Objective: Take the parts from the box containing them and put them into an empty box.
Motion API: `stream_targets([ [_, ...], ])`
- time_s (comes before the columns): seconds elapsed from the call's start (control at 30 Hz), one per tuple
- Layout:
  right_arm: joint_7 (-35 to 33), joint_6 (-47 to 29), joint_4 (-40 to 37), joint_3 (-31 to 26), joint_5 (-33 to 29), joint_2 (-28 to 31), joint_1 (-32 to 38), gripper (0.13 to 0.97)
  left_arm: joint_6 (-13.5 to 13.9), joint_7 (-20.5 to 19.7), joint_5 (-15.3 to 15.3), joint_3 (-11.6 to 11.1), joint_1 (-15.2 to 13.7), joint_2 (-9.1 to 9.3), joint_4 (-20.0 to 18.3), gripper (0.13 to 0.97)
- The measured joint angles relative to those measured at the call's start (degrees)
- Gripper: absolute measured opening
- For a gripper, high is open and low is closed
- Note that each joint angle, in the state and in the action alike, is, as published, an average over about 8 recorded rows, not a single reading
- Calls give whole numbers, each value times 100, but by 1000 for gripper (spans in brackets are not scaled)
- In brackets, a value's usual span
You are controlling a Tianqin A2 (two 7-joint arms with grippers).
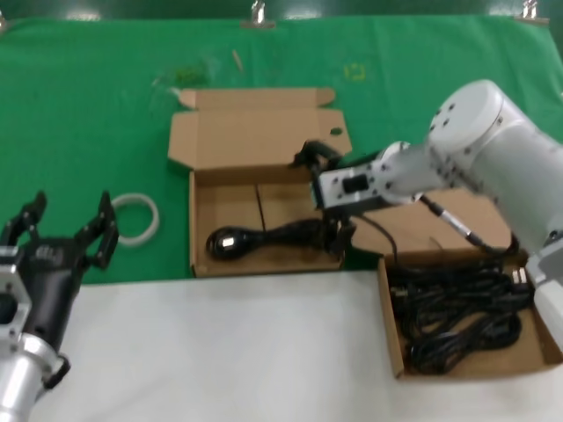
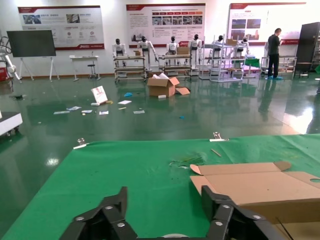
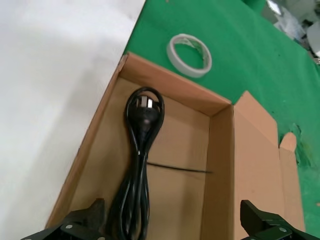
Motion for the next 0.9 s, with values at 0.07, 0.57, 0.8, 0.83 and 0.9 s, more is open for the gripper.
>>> stream_targets([
  [0.07, 67, 73, 136, 50, 46, 25, -116, 911, 0, 0, 0, 0, 0, 0, 0, 483],
  [0.57, 857, 931, 1741, 641, 593, 314, -1483, 966, 0, 0, 0, 0, 0, 0, 0, 754],
  [0.8, 1262, 1372, 2554, 941, 870, 462, -2176, 966, 0, 0, -1, 0, 0, 0, 0, 859],
  [0.83, 1318, 1434, 2667, 982, 909, 482, -2274, 966, 0, 0, -1, 0, 0, 0, 0, 872],
  [0.9, 1434, 1560, 2903, 1068, 989, 524, -2471, 966, 0, -1, -1, 0, 0, 0, 0, 898],
])
